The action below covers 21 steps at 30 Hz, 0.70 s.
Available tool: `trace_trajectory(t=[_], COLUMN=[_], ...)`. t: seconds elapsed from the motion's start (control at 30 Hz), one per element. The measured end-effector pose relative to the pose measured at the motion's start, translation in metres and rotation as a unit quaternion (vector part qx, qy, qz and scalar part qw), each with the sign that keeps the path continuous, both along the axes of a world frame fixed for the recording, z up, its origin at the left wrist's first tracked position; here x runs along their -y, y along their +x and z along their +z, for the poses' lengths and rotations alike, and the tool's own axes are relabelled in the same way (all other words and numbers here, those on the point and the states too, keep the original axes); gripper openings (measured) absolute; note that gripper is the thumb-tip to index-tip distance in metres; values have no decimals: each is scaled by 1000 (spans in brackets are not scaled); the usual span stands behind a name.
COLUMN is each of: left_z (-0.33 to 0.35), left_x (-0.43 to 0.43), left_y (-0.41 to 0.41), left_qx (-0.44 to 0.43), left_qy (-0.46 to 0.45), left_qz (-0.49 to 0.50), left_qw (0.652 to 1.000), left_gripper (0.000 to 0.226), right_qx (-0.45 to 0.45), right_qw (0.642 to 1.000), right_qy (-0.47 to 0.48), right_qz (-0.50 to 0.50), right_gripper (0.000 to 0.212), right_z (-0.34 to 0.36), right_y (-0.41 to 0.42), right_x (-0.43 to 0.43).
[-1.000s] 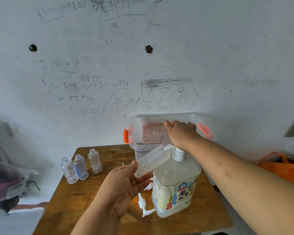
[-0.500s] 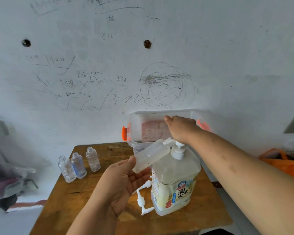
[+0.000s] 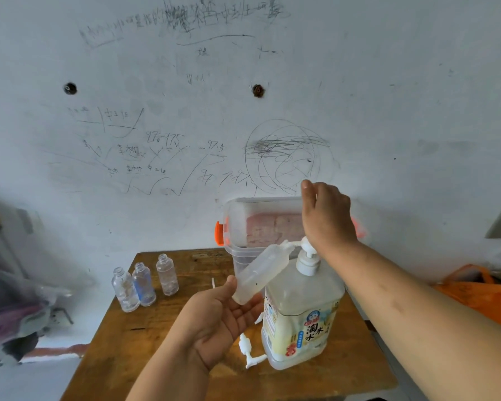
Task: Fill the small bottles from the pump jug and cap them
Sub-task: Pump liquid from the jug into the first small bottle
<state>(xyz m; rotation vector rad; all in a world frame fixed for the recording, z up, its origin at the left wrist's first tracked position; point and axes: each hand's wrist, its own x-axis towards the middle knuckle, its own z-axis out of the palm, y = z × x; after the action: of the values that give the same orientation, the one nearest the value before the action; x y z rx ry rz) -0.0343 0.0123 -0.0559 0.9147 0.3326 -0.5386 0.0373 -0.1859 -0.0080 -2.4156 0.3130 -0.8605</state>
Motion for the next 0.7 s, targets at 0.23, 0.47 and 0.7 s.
trace_trajectory(t=[0.23,0.47,0.7], left_z=[-5,-16,-36], left_x=[-8,-16,-44], left_y=[-4,-1,2], left_qx=[-35,-36,-28], left_qy=[-42,-102,-147], left_qz=[9,6,-1], left_qw=[998,994,989], left_gripper=[23,25,39], right_qx=[96,164,-35], right_qw=[990,972,966], right_qy=[74,106,48], right_qz=[66,132,253], right_gripper=[33,37,31], right_z=[23,4,-31], right_y=[-40,-93,-125], right_x=[-15,-32,-77])
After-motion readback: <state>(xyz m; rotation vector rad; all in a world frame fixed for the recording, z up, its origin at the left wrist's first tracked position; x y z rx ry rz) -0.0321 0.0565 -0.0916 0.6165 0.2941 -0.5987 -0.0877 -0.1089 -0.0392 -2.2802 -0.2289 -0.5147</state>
